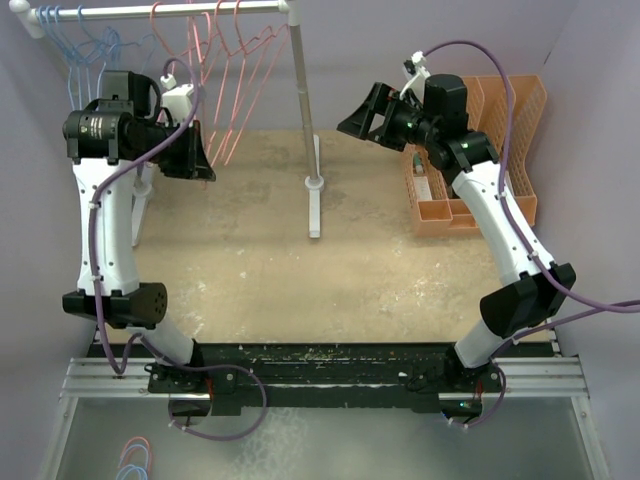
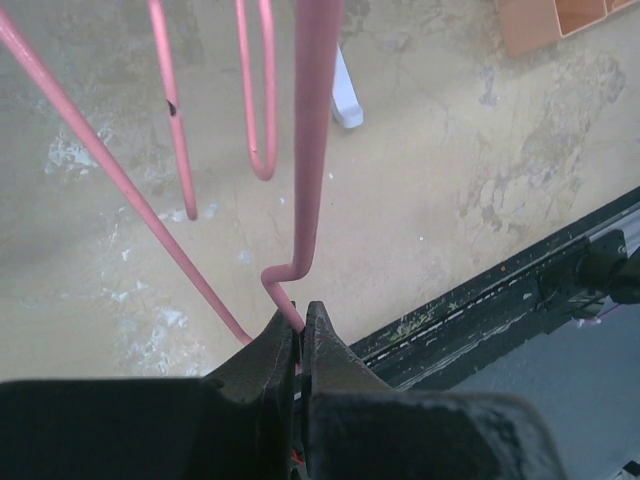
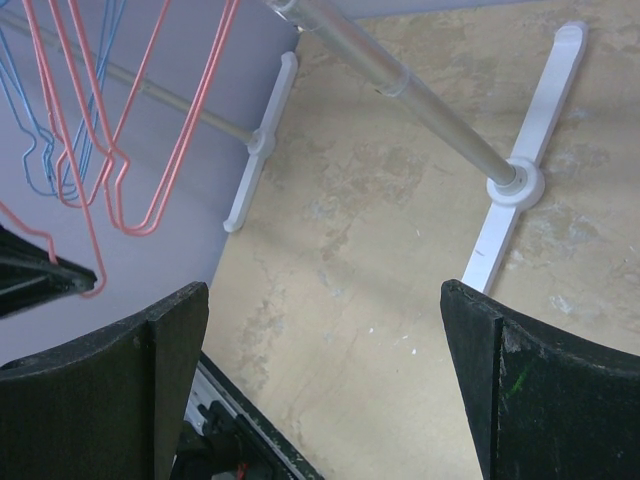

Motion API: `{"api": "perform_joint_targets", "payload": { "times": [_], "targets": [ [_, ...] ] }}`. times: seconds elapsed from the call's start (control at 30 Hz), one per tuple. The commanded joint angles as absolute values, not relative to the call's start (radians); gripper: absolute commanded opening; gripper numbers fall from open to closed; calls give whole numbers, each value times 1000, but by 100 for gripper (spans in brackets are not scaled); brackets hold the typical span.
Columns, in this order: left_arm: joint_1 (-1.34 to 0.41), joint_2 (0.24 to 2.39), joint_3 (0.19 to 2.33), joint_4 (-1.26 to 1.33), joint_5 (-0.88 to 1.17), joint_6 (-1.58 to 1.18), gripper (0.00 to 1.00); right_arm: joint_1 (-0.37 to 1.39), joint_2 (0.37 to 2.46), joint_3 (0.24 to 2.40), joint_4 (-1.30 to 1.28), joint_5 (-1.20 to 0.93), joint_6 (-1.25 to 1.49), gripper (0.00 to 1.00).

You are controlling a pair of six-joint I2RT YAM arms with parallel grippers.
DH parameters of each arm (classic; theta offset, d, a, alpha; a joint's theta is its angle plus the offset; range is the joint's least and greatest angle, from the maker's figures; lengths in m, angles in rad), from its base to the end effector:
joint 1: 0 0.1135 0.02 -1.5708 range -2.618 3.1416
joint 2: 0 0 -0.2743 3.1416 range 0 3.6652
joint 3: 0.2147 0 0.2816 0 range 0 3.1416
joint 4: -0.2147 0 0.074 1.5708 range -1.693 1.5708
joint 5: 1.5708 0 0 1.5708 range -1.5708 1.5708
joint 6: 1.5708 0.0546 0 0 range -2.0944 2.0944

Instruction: Organize the hangers

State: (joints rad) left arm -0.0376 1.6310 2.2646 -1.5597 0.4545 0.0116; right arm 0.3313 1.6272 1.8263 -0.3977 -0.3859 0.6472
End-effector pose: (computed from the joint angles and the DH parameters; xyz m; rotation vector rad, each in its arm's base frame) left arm 0.2956 -0.0351 0.5002 0.2490 2.4405 -0.5762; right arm 0.3862 0.1546 0.4760 -0.0013 1.8769 1.0328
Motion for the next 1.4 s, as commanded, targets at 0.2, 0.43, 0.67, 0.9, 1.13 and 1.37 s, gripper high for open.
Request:
{"api": "perform_joint_targets", "payload": {
  "times": [0.2,0.43,0.67,0.9,1.13,1.37],
  "targets": [
    [43,1779,2447,-1547,592,27,0,327,1595,1863,-371,-418,664,100],
    [44,1843,2596,-1546,586,34,0,327,1609,1871,-368,-424,669,100],
    [59,1918,2607,-1546,610,30,0,327,1612,1836,-343,-446,687,100],
    [75,1973,2647,-1546,634,32,0,327,1613,1825,-339,-445,683,100],
    [78,2010,2653,-1544,652,29,0,327,1620,1820,-335,-449,683,100],
    [81,2004,2641,-1542,659,32,8,327,1621,1802,-324,-452,685,100]
  ]
}}
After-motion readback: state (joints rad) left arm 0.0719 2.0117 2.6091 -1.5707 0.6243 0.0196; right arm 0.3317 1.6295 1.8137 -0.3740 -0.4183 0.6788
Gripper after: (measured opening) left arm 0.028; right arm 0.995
